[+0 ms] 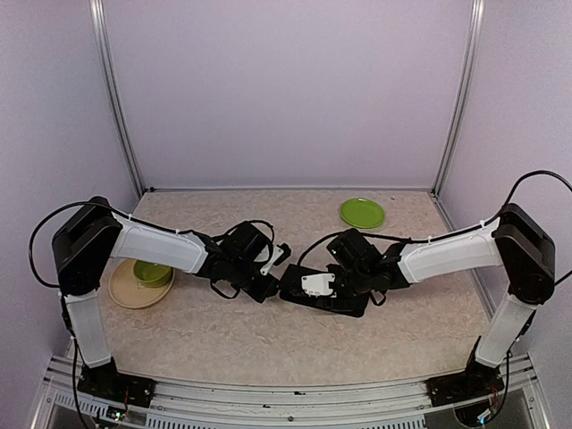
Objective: Sort the hair-cutting tools
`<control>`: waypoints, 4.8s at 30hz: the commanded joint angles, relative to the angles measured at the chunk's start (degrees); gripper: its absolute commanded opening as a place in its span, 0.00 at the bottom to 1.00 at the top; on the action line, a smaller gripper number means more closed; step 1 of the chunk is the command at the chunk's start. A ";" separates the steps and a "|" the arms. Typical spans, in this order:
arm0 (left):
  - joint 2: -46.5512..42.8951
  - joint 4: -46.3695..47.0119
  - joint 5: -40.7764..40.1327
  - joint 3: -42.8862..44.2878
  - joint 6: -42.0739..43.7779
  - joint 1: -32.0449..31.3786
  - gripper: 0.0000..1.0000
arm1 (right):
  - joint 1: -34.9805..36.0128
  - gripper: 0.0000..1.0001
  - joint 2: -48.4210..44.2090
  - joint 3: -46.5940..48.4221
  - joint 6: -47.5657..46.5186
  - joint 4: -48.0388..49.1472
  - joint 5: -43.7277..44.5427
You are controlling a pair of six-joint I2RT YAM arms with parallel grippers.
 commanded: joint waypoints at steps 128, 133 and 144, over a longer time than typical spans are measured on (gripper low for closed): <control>-9.86 7.75 -5.71 -8.69 -16.92 -9.51 0.00 | 2.21 0.46 8.72 2.46 7.14 2.40 -3.83; -11.56 8.14 -7.11 -11.47 -17.13 -4.53 0.00 | 2.68 0.50 4.64 1.77 9.76 -3.21 -11.93; -4.91 6.73 -7.70 -7.62 -8.30 2.85 0.00 | 4.86 0.59 -1.02 8.35 1.59 -12.68 -24.60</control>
